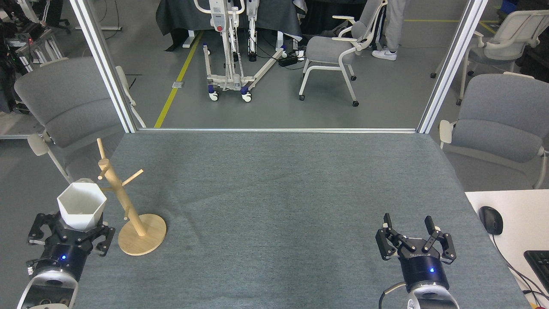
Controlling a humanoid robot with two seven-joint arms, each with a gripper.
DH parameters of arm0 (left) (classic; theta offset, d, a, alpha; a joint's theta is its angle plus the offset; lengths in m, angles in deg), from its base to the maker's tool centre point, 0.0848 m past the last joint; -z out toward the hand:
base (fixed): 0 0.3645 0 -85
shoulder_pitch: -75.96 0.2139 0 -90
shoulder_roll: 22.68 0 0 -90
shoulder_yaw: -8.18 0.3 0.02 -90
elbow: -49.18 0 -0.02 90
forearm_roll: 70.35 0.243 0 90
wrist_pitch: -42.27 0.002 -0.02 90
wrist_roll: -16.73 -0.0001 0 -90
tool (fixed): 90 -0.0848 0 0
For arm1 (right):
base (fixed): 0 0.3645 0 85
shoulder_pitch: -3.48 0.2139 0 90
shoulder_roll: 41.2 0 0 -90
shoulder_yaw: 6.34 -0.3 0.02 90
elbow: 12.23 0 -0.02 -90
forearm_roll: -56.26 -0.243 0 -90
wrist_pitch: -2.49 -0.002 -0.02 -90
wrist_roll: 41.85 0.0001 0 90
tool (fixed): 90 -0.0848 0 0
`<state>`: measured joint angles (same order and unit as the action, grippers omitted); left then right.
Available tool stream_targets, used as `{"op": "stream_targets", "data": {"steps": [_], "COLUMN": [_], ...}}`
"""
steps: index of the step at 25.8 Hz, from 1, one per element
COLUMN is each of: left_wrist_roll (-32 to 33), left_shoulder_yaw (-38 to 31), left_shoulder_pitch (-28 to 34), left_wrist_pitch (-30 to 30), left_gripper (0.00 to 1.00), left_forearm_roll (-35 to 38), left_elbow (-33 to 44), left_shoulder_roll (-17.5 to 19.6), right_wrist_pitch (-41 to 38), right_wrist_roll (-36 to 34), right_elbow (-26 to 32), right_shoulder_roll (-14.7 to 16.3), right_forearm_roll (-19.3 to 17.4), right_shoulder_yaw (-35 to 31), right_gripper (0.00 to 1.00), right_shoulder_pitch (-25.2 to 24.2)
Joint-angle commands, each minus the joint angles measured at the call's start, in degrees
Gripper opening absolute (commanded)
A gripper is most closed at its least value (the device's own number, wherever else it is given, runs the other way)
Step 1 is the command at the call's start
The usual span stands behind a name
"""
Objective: Hang cup on storage rack
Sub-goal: 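Move the held cup onto a peg of the wooden stand, then open the left gripper and pull it back from the cup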
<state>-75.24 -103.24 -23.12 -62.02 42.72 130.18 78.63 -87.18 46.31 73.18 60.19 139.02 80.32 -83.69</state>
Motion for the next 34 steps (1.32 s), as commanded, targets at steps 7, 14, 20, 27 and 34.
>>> {"op": "stream_targets", "data": {"steps": [7, 14, 20, 27, 34], "left_wrist_roll": [-0.1, -0.9, -2.6, -6.4, -7.7], "left_shoulder_yaw": [1.3, 1.4, 1.4, 1.4, 5.0], "left_shoulder_pitch": [-0.7, 0.6, 4.8, 8.9, 7.9], "left_wrist_pitch": [0.8, 0.6, 0.1, 0.0, 0.2], "left_gripper": [0.86, 0.99, 0.99, 0.99, 0.99], "left_forearm_roll": [1.2, 0.8, 0.6, 0.4, -2.5], "left_elbow": [-2.7, -3.0, -3.5, -4.8, -1.9], "left_shoulder_roll": [-0.8, -1.2, -2.5, -6.7, -18.5], "right_wrist_pitch": [-0.1, -0.1, -0.3, -0.4, 0.0], "right_wrist_roll": [0.0, 0.0, 0.0, 0.0, 0.0], "right_elbow": [-0.9, -2.1, -3.5, -4.7, -4.3], "right_shoulder_roll": [0.7, 1.1, 1.6, 1.4, -0.6], "right_forearm_roll": [-0.1, -0.3, -0.4, -0.3, -0.1], "right_shoulder_yaw": [0.4, 0.2, 0.2, 0.2, 0.0], "right_gripper": [0.99, 0.99, 0.99, 0.99, 0.99], "right_shoulder_pitch": [0.7, 1.8, 3.5, 3.8, 4.4]}}
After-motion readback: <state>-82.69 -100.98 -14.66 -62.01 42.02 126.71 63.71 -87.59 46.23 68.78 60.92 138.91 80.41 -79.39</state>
